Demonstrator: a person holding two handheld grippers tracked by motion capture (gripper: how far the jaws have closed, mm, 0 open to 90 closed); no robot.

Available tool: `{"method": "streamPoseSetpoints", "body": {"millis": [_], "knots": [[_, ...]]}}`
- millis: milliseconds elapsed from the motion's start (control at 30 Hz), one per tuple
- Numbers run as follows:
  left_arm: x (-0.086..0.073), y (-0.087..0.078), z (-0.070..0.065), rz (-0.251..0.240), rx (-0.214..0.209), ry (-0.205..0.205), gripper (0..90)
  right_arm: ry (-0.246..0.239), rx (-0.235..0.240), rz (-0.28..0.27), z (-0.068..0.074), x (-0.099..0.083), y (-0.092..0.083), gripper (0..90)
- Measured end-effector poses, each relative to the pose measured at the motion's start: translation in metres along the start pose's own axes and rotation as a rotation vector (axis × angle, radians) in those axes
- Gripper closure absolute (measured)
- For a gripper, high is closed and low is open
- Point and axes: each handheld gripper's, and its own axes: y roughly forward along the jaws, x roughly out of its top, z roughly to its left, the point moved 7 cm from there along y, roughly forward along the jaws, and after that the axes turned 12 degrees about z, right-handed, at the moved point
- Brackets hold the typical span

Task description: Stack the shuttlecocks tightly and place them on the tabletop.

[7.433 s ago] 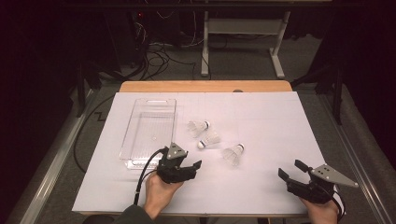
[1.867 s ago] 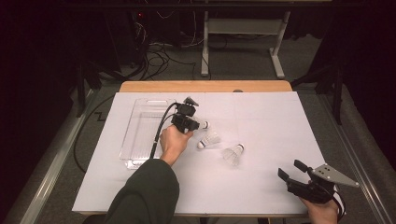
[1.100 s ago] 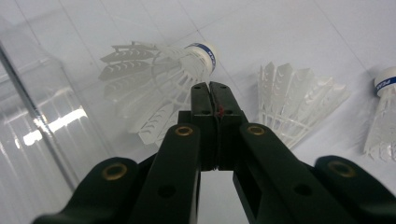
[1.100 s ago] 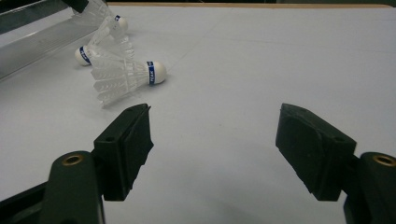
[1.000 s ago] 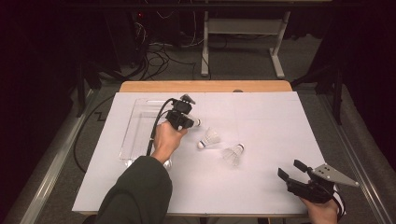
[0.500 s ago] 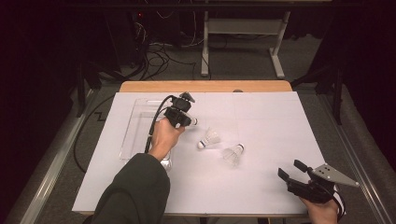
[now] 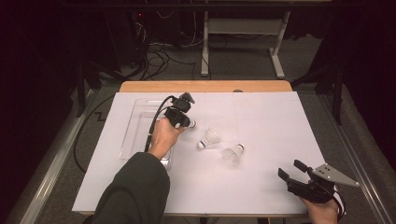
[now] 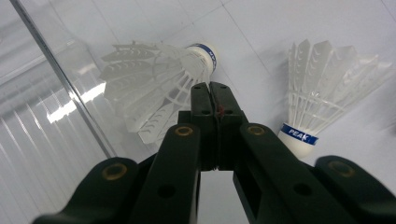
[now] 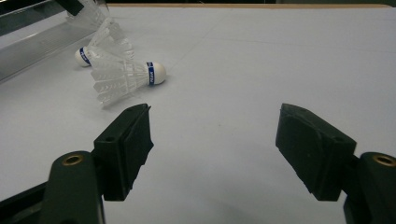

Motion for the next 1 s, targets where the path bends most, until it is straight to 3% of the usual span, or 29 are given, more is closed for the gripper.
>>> {"method": "streamPoseSetpoints", "body": {"millis": [367,1000], "knots": [[0.012,0.001,-0.005,-0.002,0.004,0.01,87.8,0.0,0.002,-0.002,0.0,0.0,0.0,27.4],[0.035,0.004,-0.02,-0.086,-0.001,0.037,85.7,0.0,0.005,-0.001,0.0,0.0,0.0,27.5]]}}
